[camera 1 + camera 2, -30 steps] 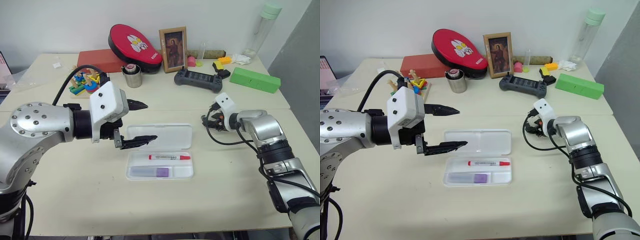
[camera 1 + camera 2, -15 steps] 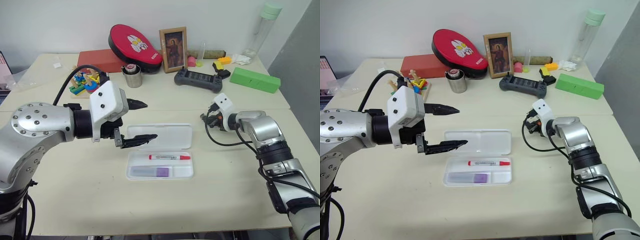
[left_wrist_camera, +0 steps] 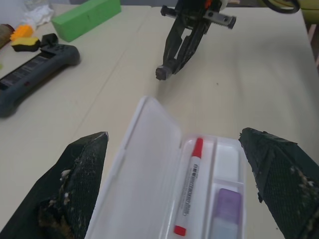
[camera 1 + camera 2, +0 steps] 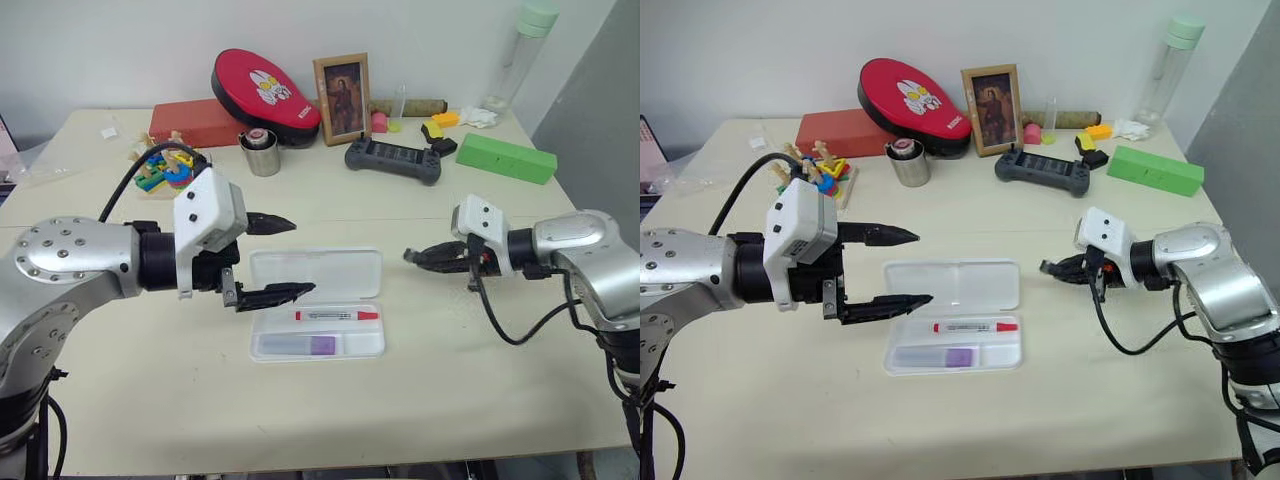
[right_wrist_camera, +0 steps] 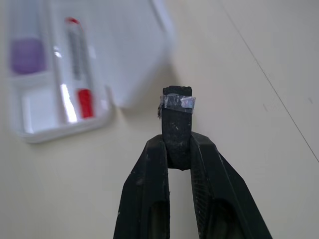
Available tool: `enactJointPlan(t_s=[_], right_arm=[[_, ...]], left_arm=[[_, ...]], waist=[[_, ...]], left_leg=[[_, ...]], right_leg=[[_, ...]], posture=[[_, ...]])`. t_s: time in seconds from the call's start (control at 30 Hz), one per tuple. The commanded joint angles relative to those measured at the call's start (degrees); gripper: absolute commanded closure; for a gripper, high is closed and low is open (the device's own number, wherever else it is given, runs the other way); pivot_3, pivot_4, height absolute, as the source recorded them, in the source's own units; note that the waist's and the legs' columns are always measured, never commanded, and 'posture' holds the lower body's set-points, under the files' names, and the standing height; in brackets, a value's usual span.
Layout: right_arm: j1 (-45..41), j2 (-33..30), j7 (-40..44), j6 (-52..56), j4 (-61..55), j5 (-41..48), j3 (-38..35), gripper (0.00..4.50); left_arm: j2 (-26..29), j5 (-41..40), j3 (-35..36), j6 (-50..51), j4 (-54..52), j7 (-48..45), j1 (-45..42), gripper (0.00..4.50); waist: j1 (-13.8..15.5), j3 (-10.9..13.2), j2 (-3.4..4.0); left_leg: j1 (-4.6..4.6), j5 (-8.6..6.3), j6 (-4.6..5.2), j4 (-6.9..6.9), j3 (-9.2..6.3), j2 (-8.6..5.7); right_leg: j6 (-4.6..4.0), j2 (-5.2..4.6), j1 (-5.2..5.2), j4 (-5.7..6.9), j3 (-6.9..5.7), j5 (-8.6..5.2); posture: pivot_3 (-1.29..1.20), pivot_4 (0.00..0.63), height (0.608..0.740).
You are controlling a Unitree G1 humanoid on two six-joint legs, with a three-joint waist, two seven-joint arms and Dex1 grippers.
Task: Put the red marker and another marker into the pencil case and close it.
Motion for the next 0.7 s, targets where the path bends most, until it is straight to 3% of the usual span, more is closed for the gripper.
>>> enactJointPlan(t_s=[0.03,0.33,0.7], right_arm=[[-1.14,0.27,0.77,1.76,-6.15,4.36,-1.12,4.25],[-1.0,5.77,-1.93,0.07,-8.36,1.07,8.8,4.25],[0.97,7.17,-1.41,2.45,-8.58,1.58,13.66,4.25]], left_arm=[[0.82,0.74,0.25,-1.59,-0.66,-1.07,-0.07,0.0],[-0.34,9.28,-6.82,-7.63,3.37,-4.06,-2.05,0.0],[-3.66,15.12,-10.66,-10.48,9.25,-5.01,-7.36,0.0]], waist=[[0.21,0.0,-0.01],[0.41,-0.01,-0.02],[0.54,-0.01,-0.02]], left_leg=[[0.0,0.0,0.0,0.01,0.0,0.0],[0.0,0.01,0.01,0.12,-0.01,0.0],[-0.01,0.01,0.01,0.11,-0.02,0.0]], right_leg=[[0.0,0.0,0.02,0.0,0.0,0.0],[0.01,0.01,0.05,-0.02,0.0,0.0],[0.01,0.01,0.04,-0.04,-0.02,0.0]], posture=[[0.0,0.15,0.74],[0.0,0.15,0.74],[0.0,0.15,0.74]])
